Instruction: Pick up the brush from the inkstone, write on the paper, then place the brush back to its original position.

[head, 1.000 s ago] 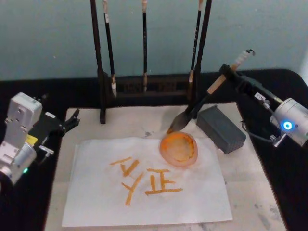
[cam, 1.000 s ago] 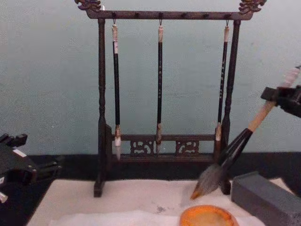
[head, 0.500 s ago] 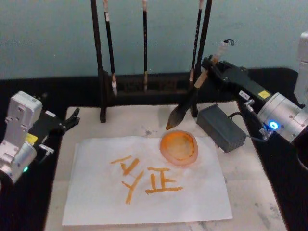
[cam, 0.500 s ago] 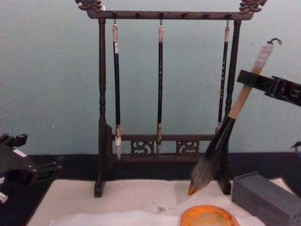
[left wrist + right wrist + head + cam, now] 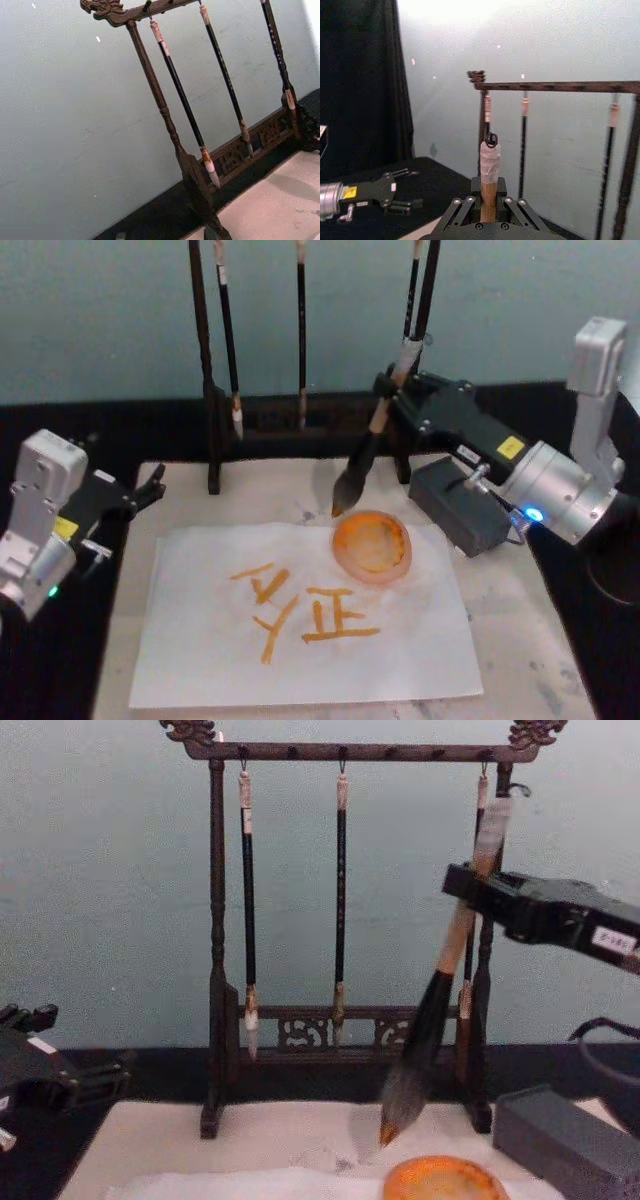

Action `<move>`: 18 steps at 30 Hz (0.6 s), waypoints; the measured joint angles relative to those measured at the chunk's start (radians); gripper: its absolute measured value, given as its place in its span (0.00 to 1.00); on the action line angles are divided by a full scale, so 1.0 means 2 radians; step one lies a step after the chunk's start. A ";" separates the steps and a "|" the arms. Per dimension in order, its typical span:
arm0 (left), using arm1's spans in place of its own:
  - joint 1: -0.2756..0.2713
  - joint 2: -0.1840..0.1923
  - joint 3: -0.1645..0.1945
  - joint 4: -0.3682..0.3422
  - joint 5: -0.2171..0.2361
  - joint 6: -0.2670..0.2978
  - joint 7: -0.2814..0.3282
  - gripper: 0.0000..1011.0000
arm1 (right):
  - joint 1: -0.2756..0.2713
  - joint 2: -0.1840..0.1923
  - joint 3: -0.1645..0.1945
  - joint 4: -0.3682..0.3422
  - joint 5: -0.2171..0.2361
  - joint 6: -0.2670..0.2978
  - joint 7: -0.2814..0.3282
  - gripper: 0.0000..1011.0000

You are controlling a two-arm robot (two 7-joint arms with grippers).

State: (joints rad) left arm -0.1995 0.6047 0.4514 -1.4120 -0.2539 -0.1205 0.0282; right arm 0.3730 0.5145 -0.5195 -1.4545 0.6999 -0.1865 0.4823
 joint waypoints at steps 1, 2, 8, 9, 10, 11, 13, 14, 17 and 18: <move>0.000 0.000 0.000 0.000 0.000 0.000 0.000 1.00 | 0.001 -0.001 -0.002 0.001 -0.004 -0.002 0.001 0.18; 0.000 0.000 0.000 0.000 0.000 0.000 0.000 1.00 | 0.002 -0.003 -0.004 0.001 -0.010 -0.004 0.002 0.18; 0.000 0.000 0.000 0.000 0.000 0.000 0.000 1.00 | 0.007 -0.015 -0.015 0.006 -0.036 -0.013 0.012 0.18; 0.000 0.000 0.000 0.000 0.000 0.000 0.000 1.00 | 0.008 -0.017 -0.017 0.007 -0.042 -0.014 0.015 0.18; 0.000 0.000 0.000 0.000 0.000 0.000 0.000 1.00 | 0.009 -0.019 -0.018 0.008 -0.044 -0.015 0.016 0.18; 0.000 0.000 0.000 0.000 0.000 0.000 0.000 1.00 | 0.010 -0.021 -0.020 0.009 -0.046 -0.016 0.017 0.18; 0.000 0.000 0.000 0.000 0.000 0.000 0.000 1.00 | 0.011 -0.025 -0.022 0.012 -0.051 -0.017 0.020 0.18; 0.000 0.000 0.000 0.000 0.000 0.000 0.000 1.00 | 0.013 -0.029 -0.024 0.017 -0.056 -0.018 0.022 0.18; 0.000 0.000 0.000 0.000 0.000 0.000 0.000 1.00 | 0.017 -0.037 -0.027 0.026 -0.065 -0.020 0.025 0.18; 0.000 0.000 0.000 0.000 0.000 0.000 0.000 1.00 | 0.018 -0.039 -0.028 0.028 -0.067 -0.021 0.026 0.18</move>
State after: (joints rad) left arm -0.1995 0.6047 0.4514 -1.4120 -0.2539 -0.1205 0.0282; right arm 0.4085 0.4356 -0.5758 -1.3980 0.5667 -0.2285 0.5334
